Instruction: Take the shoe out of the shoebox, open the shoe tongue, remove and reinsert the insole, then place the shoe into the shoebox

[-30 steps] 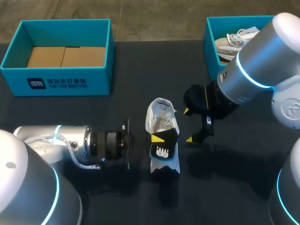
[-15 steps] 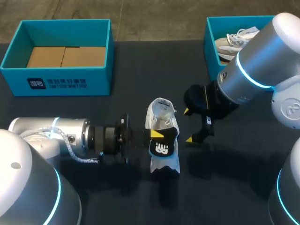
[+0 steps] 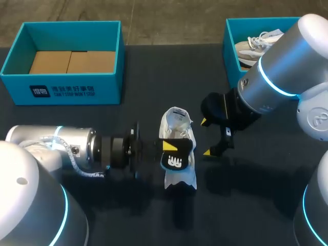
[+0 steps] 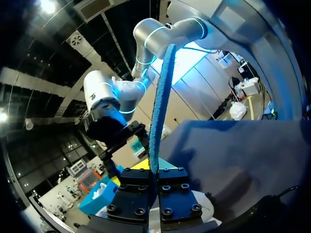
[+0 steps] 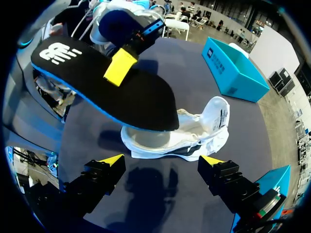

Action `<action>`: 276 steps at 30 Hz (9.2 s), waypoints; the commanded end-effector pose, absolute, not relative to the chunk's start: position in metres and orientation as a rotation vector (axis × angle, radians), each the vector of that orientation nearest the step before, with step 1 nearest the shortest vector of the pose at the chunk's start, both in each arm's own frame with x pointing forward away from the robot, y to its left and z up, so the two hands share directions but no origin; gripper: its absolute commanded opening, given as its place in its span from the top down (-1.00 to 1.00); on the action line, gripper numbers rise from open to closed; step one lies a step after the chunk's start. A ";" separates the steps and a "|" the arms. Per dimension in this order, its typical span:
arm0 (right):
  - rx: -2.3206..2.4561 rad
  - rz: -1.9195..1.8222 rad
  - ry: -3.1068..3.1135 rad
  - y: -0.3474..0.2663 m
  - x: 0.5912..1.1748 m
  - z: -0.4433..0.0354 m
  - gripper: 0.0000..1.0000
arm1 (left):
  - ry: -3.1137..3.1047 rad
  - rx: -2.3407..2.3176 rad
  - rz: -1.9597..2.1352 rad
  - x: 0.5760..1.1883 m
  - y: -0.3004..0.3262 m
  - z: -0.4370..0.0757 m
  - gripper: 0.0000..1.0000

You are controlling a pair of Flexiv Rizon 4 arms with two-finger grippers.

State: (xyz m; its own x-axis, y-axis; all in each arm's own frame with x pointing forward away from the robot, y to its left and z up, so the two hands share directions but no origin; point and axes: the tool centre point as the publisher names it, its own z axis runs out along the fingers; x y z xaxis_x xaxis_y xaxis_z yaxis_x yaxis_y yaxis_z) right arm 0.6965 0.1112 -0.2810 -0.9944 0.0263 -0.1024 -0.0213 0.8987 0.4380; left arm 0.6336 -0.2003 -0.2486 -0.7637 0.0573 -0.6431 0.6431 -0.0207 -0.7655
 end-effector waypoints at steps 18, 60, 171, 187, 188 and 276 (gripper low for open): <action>0.004 0.683 2.956 0.111 0.696 -0.282 -1.00 | 1.843 0.660 -1.985 0.617 -0.217 -0.271 1.00; 0.004 0.683 2.956 0.111 0.696 -0.282 -1.00 | 1.974 0.563 -1.990 0.616 -0.207 -0.305 1.00; 0.004 0.683 2.956 0.111 0.696 -0.282 -1.00 | 1.986 0.637 -1.742 0.691 -0.200 -0.334 0.48; 0.004 0.683 2.956 0.111 0.696 -0.282 -1.00 | 1.975 0.687 -1.760 0.675 -0.199 -0.320 1.00; 0.004 0.683 2.956 0.111 0.696 -0.282 -1.00 | 1.981 0.690 -1.759 0.675 -0.199 -0.321 1.00; 0.004 0.683 2.956 0.111 0.696 -0.282 -1.00 | 1.959 0.870 -1.677 0.686 -0.220 -0.344 1.00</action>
